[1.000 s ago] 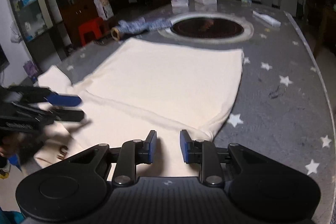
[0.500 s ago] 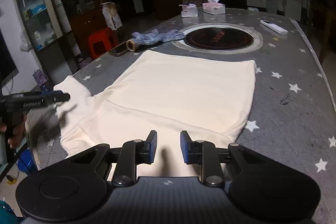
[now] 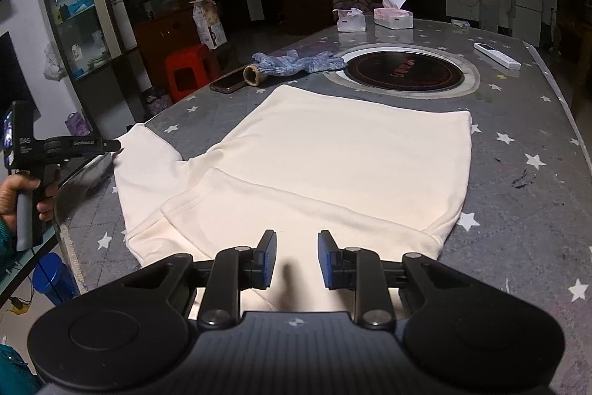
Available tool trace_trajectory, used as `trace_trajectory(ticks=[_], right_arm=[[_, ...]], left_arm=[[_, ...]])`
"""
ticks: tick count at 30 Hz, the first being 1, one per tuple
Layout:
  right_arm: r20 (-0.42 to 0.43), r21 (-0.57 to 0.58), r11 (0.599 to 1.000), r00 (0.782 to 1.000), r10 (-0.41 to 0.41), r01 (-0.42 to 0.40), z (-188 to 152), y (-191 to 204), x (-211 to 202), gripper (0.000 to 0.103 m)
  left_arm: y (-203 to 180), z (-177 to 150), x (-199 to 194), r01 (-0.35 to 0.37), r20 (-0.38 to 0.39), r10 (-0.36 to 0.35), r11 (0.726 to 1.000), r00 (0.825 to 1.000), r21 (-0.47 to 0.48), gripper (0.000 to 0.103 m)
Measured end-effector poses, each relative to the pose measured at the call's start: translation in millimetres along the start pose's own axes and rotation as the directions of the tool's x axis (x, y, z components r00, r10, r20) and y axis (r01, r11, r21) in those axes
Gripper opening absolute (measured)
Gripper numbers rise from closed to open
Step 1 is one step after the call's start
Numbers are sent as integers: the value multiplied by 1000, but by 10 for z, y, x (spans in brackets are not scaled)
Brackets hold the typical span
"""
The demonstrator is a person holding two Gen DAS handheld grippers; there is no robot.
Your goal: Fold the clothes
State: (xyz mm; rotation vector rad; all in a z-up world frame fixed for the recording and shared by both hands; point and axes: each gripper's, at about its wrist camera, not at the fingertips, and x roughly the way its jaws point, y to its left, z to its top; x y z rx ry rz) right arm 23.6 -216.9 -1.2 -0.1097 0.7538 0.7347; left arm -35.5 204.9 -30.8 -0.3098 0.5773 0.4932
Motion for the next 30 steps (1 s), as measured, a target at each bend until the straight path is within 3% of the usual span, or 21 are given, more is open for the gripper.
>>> trace_trajectory(ticks=[2, 4, 7, 11, 15, 20, 26, 30], right_arm=[[1, 1, 1000, 1000, 1, -1, -4, 13, -5, 24], [3, 3, 1000, 1000, 2, -2, -12, 19, -6, 24], [3, 8, 1000, 1000, 4, -4, -31, 22, -9, 24], [9, 19, 1000, 1000, 4, -4, -51, 18, -26, 24], [22, 34, 999, 1000, 0, -1, -67, -11, -58, 24], [40, 55, 998, 999, -5, 3, -100, -61, -108, 24], [70, 82, 997, 997, -13, 7, -141, -147, -212, 24], [89, 105, 994, 996, -24, 15, -176, -212, -279, 24]], left_arm=[[29, 17, 42, 1, -2, -2, 1000, 1000, -23, 29], [55, 30, 45, 4, -2, -5, 999, 1000, -45, 13], [86, 67, 47, 25, -1, -25, 996, 1000, -80, 7], [5, 152, -135, 119, 50, -115, 989, 992, -82, 5], [-249, 287, -392, 250, 103, -245, 967, 964, -43, 5], [-724, 419, -729, 427, 128, -429, 903, 894, 43, 5], [-1357, 378, -1021, 610, 73, -621, 782, 780, 131, 5], [-1751, 250, -1121, 696, 17, -709, 697, 705, 172, 5]])
